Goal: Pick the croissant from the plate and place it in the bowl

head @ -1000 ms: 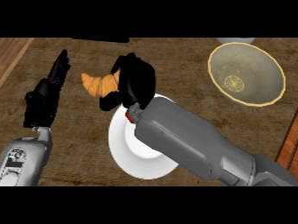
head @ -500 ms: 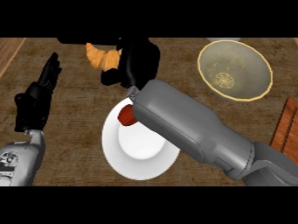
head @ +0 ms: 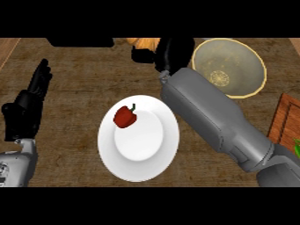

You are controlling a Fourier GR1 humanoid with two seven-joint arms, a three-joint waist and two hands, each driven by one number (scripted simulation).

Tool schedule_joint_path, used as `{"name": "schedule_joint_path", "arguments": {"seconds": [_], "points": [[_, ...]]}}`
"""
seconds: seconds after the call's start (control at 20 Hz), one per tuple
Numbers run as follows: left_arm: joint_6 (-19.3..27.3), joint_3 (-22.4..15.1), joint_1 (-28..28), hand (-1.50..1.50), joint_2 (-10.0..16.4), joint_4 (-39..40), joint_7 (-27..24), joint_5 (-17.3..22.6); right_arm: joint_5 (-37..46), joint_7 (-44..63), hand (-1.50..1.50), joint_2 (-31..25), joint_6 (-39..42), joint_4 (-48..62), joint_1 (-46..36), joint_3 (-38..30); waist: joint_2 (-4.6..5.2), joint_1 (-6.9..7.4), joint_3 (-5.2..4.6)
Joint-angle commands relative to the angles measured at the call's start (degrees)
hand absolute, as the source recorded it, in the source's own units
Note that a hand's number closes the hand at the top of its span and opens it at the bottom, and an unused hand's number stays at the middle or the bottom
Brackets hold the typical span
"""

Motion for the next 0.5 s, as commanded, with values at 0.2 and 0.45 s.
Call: {"name": "schedule_joint_path", "arguments": {"seconds": [0.2, 0.45], "points": [[0.56, 0.37, -2.95, 0.00, -0.27, -0.45, 2.67, -0.67, -0.86, -7.81, 1.50, -10.14, -4.86, 1.01, 6.18, -8.21, 0.38, -0.12, 0.05], [-1.25, 1.48, 0.32, 0.00, 0.53, 2.23, -3.66, 0.10, 3.17, -9.54, 1.50, -12.85, -4.30, 6.63, 8.95, -8.68, 0.46, 0.19, -0.01]]}}
